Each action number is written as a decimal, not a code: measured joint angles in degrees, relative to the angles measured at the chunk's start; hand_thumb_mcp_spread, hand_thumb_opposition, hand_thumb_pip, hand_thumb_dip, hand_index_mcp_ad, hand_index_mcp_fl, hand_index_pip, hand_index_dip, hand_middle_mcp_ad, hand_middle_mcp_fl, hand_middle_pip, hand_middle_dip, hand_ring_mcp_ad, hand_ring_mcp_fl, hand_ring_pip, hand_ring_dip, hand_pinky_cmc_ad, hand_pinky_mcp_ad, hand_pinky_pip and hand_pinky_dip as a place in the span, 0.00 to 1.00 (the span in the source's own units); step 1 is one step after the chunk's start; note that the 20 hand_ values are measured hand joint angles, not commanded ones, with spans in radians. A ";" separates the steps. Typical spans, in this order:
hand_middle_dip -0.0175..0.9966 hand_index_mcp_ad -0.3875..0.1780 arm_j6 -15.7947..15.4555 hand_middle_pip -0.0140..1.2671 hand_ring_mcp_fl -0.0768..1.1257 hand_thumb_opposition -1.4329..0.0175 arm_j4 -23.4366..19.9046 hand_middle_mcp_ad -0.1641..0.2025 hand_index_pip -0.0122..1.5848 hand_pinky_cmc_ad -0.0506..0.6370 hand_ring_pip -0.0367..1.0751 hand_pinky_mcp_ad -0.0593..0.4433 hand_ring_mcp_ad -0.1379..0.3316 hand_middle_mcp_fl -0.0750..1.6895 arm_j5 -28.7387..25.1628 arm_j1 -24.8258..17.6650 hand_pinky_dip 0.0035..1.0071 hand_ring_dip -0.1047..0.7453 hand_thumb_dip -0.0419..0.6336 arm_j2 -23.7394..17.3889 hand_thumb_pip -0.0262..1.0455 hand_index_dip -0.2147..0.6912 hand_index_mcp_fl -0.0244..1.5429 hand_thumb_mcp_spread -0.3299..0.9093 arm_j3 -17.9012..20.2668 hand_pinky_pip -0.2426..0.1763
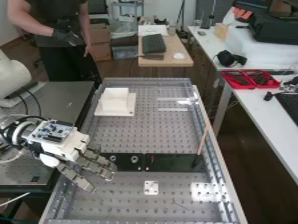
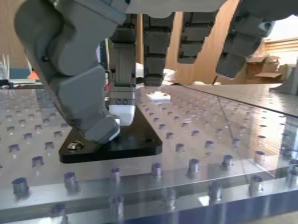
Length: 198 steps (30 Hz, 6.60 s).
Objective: Grab the smaller nut and place it in the white container
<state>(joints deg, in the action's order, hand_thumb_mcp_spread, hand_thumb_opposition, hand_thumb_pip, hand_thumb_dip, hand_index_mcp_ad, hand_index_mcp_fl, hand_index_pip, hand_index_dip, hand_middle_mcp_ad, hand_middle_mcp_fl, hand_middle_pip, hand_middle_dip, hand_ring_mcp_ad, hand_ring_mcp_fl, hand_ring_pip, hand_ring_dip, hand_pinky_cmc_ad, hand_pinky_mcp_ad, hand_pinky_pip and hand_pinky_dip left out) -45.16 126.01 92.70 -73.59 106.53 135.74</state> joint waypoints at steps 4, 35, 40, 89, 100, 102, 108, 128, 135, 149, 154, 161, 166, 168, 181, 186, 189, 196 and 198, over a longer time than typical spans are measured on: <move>0.25 0.52 -0.09 0.11 0.08 0.38 -0.01 0.47 0.96 0.58 0.13 0.67 0.50 0.20 -0.11 -0.11 0.19 0.22 0.50 0.00 0.65 0.44 0.19 0.66 -0.01 0.62; 0.25 0.45 -1.61 0.11 0.09 0.32 4.11 0.48 0.96 0.58 0.13 0.67 0.49 0.21 1.79 -1.09 0.19 0.23 0.43 -5.35 0.54 0.50 0.30 0.74 -1.43 0.67; 0.25 0.44 -1.51 0.11 0.09 0.32 5.62 0.47 0.96 0.58 0.13 0.67 0.50 0.21 2.41 -2.36 0.19 0.23 0.43 -8.80 0.54 0.50 0.30 0.74 -1.30 0.67; 0.25 0.44 7.41 0.11 0.10 0.32 13.39 0.48 0.96 0.58 0.13 0.64 0.50 0.22 10.43 -26.00 0.19 0.23 0.43 -9.28 0.54 0.50 0.30 0.74 -5.98 0.67; 0.25 0.44 8.41 0.11 0.10 0.32 11.98 0.48 0.96 0.58 0.13 0.61 0.50 0.22 8.46 -30.50 0.19 0.23 0.43 -5.46 0.54 0.50 0.30 0.74 -6.66 0.66; 0.25 0.44 8.10 0.11 0.10 0.32 12.06 0.48 0.96 0.58 0.13 0.61 0.50 0.22 8.41 -30.65 0.19 0.23 0.43 -5.16 0.54 0.50 0.30 0.74 -6.95 0.66; 0.25 0.40 7.41 0.11 0.10 0.34 13.41 0.47 0.93 0.58 0.13 0.61 0.50 0.21 8.50 -29.62 0.19 0.23 0.44 -5.26 0.54 0.49 0.26 0.74 -7.59 0.67; 0.25 0.38 6.33 0.11 0.08 0.38 22.98 0.47 0.70 0.57 0.13 0.61 0.50 0.14 6.95 -23.89 0.23 0.23 0.46 -12.13 0.62 0.32 0.04 0.64 -10.83 0.63; 0.25 0.38 5.36 0.11 0.07 0.39 30.36 0.48 0.63 0.57 0.13 0.60 0.49 0.14 0.79 -19.97 0.27 0.23 0.46 -18.24 0.62 0.32 0.03 0.64 -16.67 0.55; 0.25 0.39 6.61 0.11 0.06 0.42 38.51 0.47 0.49 0.57 0.13 0.60 0.49 0.13 -5.01 -14.36 0.33 0.23 0.46 -20.82 0.57 0.32 0.03 0.61 -25.52 0.47; 0.25 0.41 6.25 0.11 0.06 0.43 40.62 0.48 0.45 0.57 0.13 0.61 0.50 0.13 -5.20 -13.42 0.38 0.23 0.42 -21.60 0.57 0.32 0.03 0.59 -27.41 0.48; 0.25 0.42 5.11 0.11 0.06 0.45 42.88 0.48 0.38 0.57 0.13 0.61 0.50 0.13 -6.55 -13.09 0.41 0.23 0.39 -22.88 0.55 0.32 0.03 0.58 -28.96 0.43; 0.25 0.47 5.60 0.11 0.06 0.45 44.42 0.48 0.28 0.57 0.13 0.65 0.50 0.13 -6.54 -12.48 0.44 0.23 0.39 -23.01 0.55 0.32 0.03 0.58 -30.02 0.43; 0.25 0.47 5.77 0.11 0.06 0.45 44.69 0.48 0.25 0.57 0.13 0.65 0.50 0.12 -6.43 -12.34 0.44 0.23 0.39 -22.93 0.55 0.32 0.03 0.57 -30.24 0.43; 0.25 0.47 5.78 0.11 0.06 0.47 45.63 0.47 0.16 0.57 0.13 0.65 0.49 0.10 -6.14 -11.86 0.45 0.23 0.37 -21.94 0.51 0.32 0.05 0.57 -31.21 0.40; 0.25 0.47 5.93 0.11 0.06 0.48 45.62 0.47 0.16 0.57 0.13 0.64 0.49 0.10 -5.92 -11.72 0.45 0.23 0.37 -21.86 0.51 0.32 0.05 0.57 -31.27 0.40; 0.25 0.47 5.79 0.11 0.06 0.48 45.58 0.47 0.15 0.57 0.13 0.64 0.49 0.10 -5.80 -11.67 0.45 0.23 0.37 -21.90 0.51 0.32 0.05 0.57 -31.29 0.40; 0.25 0.47 5.78 0.11 0.06 0.48 46.59 0.47 0.15 0.57 0.13 0.64 0.49 0.10 -5.42 -11.67 0.45 0.23 0.37 -21.57 0.51 0.32 0.05 0.57 -31.69 0.40; 0.25 0.47 5.75 0.11 0.07 0.48 46.60 0.47 0.15 0.57 0.13 0.64 0.49 0.10 -5.32 -11.71 0.45 0.23 0.37 -21.55 0.51 0.32 0.05 0.57 -31.70 0.40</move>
<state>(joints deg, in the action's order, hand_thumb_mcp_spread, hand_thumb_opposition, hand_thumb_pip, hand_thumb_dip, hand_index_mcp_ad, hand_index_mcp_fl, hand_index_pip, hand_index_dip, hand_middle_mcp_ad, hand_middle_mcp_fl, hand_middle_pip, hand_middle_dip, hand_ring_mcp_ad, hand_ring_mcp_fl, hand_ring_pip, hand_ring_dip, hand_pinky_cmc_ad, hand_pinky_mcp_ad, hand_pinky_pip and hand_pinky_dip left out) -39.41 172.61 87.38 -85.30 84.98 104.04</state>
